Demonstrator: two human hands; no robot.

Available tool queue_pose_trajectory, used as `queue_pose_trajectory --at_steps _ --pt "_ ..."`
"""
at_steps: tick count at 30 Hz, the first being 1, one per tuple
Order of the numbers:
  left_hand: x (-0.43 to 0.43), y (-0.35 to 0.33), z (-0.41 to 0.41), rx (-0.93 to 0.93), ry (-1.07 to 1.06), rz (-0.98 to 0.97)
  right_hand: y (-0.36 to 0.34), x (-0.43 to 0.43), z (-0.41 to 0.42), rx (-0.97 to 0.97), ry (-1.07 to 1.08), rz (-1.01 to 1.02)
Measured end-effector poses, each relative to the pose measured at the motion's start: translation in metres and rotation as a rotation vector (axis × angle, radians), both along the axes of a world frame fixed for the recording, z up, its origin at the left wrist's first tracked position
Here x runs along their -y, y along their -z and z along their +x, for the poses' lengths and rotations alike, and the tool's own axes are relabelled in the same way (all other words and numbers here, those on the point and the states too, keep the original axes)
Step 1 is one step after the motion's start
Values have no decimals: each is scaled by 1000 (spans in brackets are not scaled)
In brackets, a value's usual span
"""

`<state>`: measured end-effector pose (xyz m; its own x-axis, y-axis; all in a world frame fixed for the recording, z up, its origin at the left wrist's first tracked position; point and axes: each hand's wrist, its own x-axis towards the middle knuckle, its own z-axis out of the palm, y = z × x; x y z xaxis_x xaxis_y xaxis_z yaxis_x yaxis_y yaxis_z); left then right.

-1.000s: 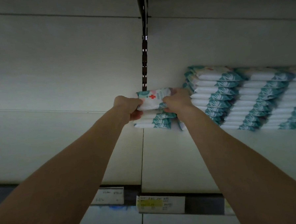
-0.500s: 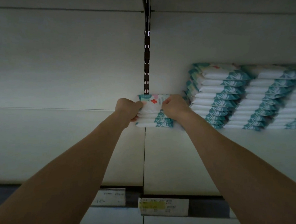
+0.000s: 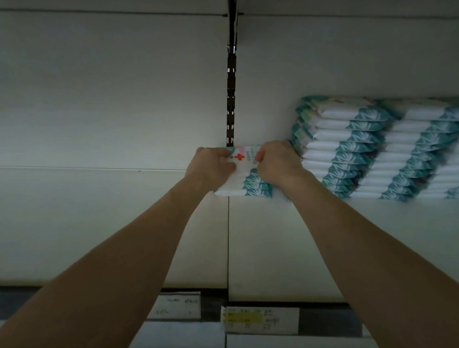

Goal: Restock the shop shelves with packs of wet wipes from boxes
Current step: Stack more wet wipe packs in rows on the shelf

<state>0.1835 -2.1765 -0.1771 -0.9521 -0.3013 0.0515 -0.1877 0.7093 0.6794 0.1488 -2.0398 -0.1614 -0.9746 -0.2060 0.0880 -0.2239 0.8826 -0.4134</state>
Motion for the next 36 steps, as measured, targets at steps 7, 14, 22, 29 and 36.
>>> queue_pose_trajectory --at_steps 7,14,22,29,36 --pt "-5 1 -1 -29 128 -482 12 5 8 -102 -220 120" --pt "-8 3 -2 26 97 -462 15 14 12 -82 -133 108" --pt "-6 -6 15 -140 -129 -205 -22 13 33 -72 -135 -2" --pt "-14 -13 72 -271 -461 444 -7 20 94 35 -150 -460" --pt "-33 17 152 -383 -820 734 24 7 150 176 -398 -483"
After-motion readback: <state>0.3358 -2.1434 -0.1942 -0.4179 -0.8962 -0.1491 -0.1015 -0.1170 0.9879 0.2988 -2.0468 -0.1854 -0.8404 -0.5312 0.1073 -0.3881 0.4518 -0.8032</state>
